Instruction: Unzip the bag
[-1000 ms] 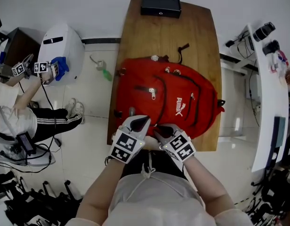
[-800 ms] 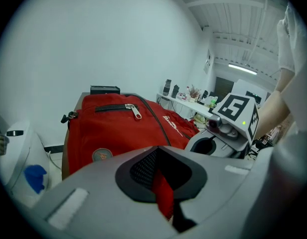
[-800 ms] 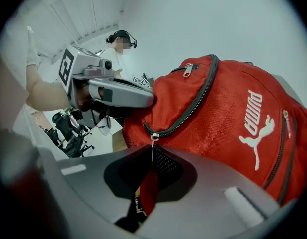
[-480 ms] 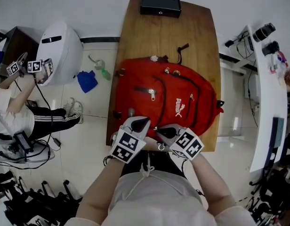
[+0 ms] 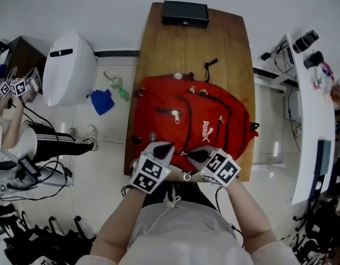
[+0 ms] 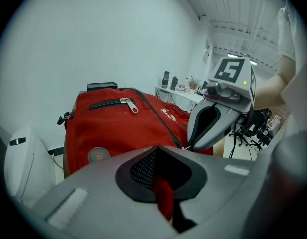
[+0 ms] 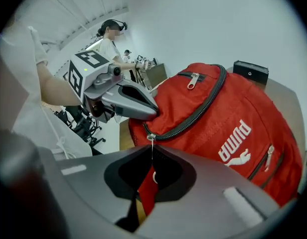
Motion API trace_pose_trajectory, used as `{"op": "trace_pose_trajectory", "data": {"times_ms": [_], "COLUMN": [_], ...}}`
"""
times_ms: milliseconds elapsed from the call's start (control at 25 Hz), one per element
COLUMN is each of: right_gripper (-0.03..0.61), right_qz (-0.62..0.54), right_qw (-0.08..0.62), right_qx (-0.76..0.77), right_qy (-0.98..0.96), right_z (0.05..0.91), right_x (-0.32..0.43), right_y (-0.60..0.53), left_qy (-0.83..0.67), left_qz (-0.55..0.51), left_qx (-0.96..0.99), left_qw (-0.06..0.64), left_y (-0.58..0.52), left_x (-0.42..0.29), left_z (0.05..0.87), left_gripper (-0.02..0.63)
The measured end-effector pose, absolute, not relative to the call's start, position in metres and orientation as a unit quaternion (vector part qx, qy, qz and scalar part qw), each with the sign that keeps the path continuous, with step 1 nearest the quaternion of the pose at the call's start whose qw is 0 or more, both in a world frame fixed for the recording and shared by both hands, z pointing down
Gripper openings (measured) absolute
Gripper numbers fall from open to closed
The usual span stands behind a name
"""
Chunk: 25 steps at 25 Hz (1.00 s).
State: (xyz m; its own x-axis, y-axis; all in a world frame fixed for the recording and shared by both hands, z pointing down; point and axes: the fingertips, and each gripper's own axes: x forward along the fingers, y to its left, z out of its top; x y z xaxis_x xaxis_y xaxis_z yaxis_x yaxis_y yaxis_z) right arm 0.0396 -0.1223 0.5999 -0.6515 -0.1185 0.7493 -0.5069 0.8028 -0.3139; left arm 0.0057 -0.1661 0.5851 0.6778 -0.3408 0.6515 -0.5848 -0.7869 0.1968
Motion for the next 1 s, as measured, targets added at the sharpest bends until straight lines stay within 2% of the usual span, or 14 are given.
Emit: {"op": "trace_pose_trajectory", "data": {"times_ms": [520, 1000], "right_gripper": [0.014, 0.017], "right_qz": [0.119, 0.037], "right_qw": [0.482, 0.509], "right_qx": [0.175, 0.195], "right_qy": [-0.85, -0.837], "right_z": [0.598, 0.591], "right_x": [0.068, 0.082], "right_y": [-0.146, -0.18], "left_qy": [-0.246, -0.222], "left_qz": [0.326, 0.337], "left_qx": [0.89, 0.889], "left_qw": [0.203, 0.214], "left_y": [-0.162, -0.159], "left_x": [0.011, 0.012], "left_z": [0.593, 0.6], "left_gripper": [0.006, 0.006]}}
